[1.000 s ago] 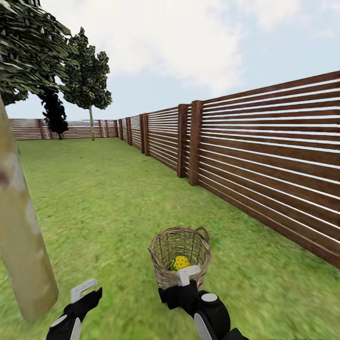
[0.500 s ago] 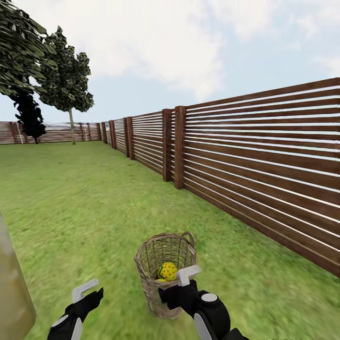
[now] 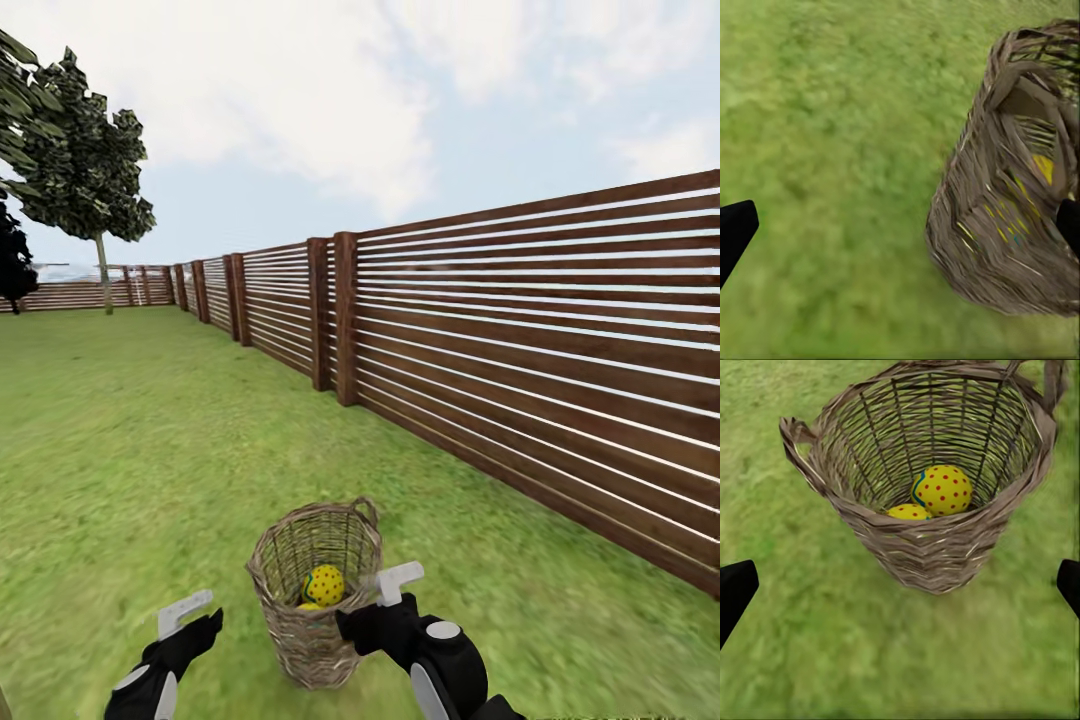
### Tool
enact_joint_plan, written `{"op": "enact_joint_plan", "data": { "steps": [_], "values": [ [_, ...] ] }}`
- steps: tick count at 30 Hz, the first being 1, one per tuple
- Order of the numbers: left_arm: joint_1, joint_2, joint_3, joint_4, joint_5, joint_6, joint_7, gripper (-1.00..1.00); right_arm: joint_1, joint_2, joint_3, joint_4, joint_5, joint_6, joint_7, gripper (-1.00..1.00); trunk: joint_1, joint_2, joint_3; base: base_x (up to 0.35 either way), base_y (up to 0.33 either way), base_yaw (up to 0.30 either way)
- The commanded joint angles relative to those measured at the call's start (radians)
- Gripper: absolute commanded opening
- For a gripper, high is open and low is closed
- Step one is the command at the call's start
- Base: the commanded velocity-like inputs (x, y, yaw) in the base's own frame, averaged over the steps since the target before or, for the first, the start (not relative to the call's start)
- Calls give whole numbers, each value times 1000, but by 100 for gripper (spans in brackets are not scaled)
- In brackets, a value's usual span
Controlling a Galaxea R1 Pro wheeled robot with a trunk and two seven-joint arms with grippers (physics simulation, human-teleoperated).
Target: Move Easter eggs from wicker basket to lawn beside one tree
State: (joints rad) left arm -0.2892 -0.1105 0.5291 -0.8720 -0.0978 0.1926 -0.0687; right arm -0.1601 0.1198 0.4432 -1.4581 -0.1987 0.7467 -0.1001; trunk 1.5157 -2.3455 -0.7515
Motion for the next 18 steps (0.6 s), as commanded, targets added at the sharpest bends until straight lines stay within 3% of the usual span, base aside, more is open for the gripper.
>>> {"op": "enact_joint_plan", "data": {
  "steps": [1, 8, 18],
  "values": [
    [-1, -1, 0, -3, -10, 6, -7, 100, -1, 0, 2, -1, -10, 3, -10, 100, 0, -1, 0, 80, -208, -224],
    [-1, -1, -22, -2, -8, 5, -5, 100, -1, 0, 2, -1, -11, 3, -10, 100, 0, -1, 7, 93, -184, -200],
    [-1, -1, -24, -3, -8, 5, -5, 100, -1, 0, 2, -1, -10, 3, -11, 100, 0, -1, 9, 11, -21, -30]
  ]
}}
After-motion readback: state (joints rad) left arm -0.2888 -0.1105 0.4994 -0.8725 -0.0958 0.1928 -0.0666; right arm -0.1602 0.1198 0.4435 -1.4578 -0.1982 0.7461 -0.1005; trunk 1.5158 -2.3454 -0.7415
